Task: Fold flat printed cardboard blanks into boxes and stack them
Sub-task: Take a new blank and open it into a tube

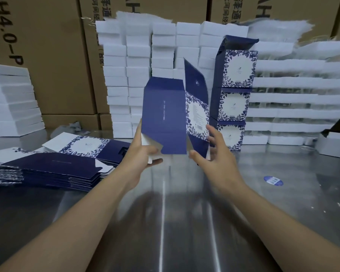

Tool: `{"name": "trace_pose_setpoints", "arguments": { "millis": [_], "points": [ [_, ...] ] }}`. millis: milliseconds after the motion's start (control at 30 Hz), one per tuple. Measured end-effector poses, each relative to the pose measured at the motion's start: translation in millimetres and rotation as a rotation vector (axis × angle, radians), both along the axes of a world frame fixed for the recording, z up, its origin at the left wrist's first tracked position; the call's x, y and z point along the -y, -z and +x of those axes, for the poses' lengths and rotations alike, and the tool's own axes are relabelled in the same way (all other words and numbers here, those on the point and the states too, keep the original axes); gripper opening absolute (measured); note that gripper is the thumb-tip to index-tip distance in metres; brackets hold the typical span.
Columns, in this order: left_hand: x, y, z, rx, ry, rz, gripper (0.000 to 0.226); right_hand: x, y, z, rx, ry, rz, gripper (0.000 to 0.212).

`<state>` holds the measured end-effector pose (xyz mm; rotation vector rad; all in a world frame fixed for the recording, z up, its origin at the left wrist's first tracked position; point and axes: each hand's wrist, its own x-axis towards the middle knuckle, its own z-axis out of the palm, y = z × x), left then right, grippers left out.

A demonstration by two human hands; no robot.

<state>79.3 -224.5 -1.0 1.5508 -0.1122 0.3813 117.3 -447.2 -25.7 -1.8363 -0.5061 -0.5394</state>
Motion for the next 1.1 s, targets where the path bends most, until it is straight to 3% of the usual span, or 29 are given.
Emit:
{"name": "trace_pose_setpoints", "arguments": {
  "millis": [67, 167, 333, 467, 600, 733, 833, 900, 1100],
  "points": [
    [5.8, -4.8, -3.6, 0.076, -0.047, 0.103, 0.104, -3.8, -6.2, -5.8, -0.020, -0.128, 0.138, 0.069],
    [14.7, -8.9, -8.3, 0.170, -0.070, 0.248, 0.116, -9.6, -22.0, -16.2, -0.086, -0.275, 0.320, 0.052],
    [22.7, -3.2, -12.2, 0.347, -0.167, 0.617, 0.121, -12.8, -42.8, -29.1, -0.181, -0.481, 0.459, 0.056],
    [30.1, 6.2, -14.5, 0.278, -0.201, 0.747, 0.126, -13.2, -41.6, -35.5, -0.143, -0.380, 0.449, 0.047],
    [26.6, 3.8, -14.8, 0.191, -0.082, 0.583, 0.111, -5.5, -37.8, -26.1, -0.197, -0.258, 0.437, 0.026],
    [20.1, -6.8, -12.0, 0.209, -0.211, 0.218, 0.075, 7.5, -37.8, -17.6, -0.285, -0.280, 0.390, 0.020],
    [4.6, -9.0, -5.1, 0.135, -0.240, 0.055, 0.083, 11.5, -36.9, -15.7, -0.339, -0.337, 0.339, 0.025],
    [-2.3, -8.1, -3.8, 0.076, -0.232, 0.023, 0.090, 12.2, -36.0, -15.6, -0.357, -0.332, 0.322, 0.026],
    [-1.5, -6.3, -2.5, 0.084, -0.410, 0.111, 0.063, 13.7, -35.6, -14.8, -0.331, -0.237, 0.261, 0.013]
  ]
}}
